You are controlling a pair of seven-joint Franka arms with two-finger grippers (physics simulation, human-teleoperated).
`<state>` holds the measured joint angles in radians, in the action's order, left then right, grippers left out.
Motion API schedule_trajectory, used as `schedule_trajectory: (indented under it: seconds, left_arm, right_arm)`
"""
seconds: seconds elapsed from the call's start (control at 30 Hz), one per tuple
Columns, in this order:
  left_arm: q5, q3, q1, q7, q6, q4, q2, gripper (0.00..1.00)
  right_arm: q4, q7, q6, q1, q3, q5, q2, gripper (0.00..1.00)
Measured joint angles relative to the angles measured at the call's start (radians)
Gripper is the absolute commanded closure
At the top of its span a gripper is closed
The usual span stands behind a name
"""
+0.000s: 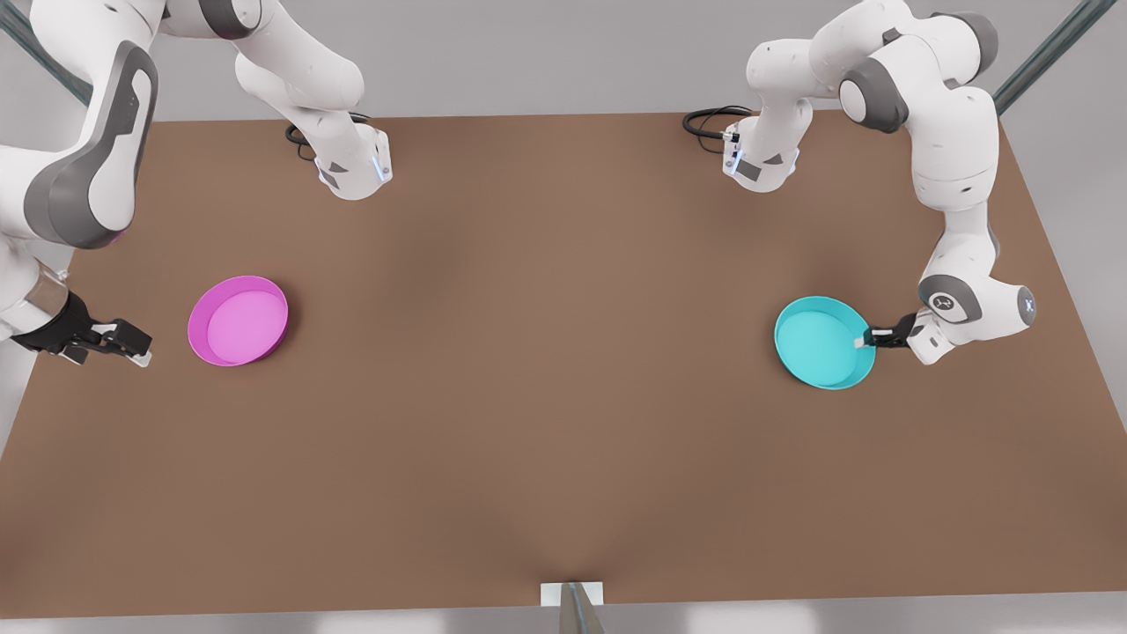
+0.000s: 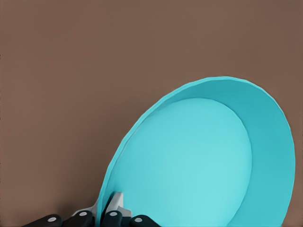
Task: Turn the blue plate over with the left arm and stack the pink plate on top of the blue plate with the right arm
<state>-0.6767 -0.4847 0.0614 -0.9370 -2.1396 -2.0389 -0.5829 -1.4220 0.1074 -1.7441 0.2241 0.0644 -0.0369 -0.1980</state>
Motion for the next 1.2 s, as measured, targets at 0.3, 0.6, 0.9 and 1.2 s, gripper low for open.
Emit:
schedule_trajectory:
  seconds: [0.3, 0.6, 0.9, 1.2]
  left_arm:
    - [0.033, -0.004, 0.006, 0.041, 0.076, 0.043, 0.014, 0.79]
    - [0.041, -0.009, 0.028, 0.045, 0.116, 0.073, 0.077, 0.79]
    - [0.219, -0.009, 0.115, 0.216, 0.152, 0.184, 0.113, 0.79]
    - [0.513, -0.011, 0.308, 0.456, 0.168, 0.218, 0.173, 0.79]
  right_arm:
    - [0.0, 0.0, -0.002, -0.003, 0.0, -0.003, -0.002, 0.0]
    - [0.0, 0.0, -0.002, -0.005, 0.0, -0.008, -0.002, 0.0]
    - [0.0, 0.0, -0.002, -0.005, 0.0, -0.008, -0.002, 0.0]
    - [0.001, 0.0, -0.002, -0.005, 0.0, -0.005, -0.002, 0.0]
